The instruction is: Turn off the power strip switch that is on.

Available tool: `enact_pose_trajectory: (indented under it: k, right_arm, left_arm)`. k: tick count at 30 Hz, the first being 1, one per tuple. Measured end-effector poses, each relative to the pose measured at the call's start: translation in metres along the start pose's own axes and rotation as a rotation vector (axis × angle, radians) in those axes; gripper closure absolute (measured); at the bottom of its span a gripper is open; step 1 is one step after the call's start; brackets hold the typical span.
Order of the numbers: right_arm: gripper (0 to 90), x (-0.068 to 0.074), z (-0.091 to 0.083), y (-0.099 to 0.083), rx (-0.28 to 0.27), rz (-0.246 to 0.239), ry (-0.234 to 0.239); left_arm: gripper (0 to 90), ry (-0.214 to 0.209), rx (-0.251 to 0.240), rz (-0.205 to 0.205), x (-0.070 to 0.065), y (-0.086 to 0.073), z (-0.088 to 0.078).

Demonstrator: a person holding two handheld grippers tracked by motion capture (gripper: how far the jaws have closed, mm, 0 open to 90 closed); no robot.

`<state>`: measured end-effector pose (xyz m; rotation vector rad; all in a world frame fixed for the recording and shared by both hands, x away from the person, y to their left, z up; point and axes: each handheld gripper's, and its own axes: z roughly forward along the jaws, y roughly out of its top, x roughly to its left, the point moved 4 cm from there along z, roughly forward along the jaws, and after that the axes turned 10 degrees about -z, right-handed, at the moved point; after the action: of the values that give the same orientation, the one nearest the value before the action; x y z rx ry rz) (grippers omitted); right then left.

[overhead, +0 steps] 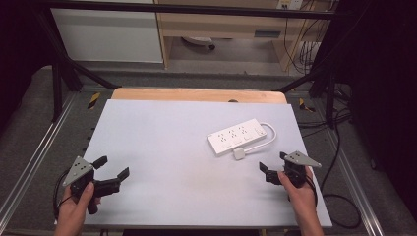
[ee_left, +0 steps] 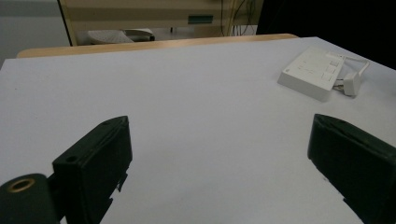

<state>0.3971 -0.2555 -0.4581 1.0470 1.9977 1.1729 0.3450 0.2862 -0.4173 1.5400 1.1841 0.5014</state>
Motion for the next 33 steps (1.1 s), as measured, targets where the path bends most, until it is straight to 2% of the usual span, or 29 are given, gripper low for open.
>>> enact_pose_trajectory:
  k: [3,13,24,33]
  right_arm:
    - [6.2,0.001,0.0,0.001,-0.004,0.009,0.004]
    - [5.5,-0.001,-0.004,0.006,-0.02,0.008,-0.024]
    - [3.6,-0.002,-0.013,0.016,-0.058,0.044,-0.054]
    - [3.5,-0.002,-0.017,0.02,-0.073,0.038,-0.063]
  left_arm:
    - [6.2,0.001,0.008,0.002,-0.001,-0.001,0.001]
    - [5.7,0.001,0.01,0.0,0.0,-0.001,0.001]
    - [5.4,0.0,0.01,0.007,0.001,-0.001,-0.001]
    - [5.3,0.002,0.019,0.008,0.0,-0.002,0.0]
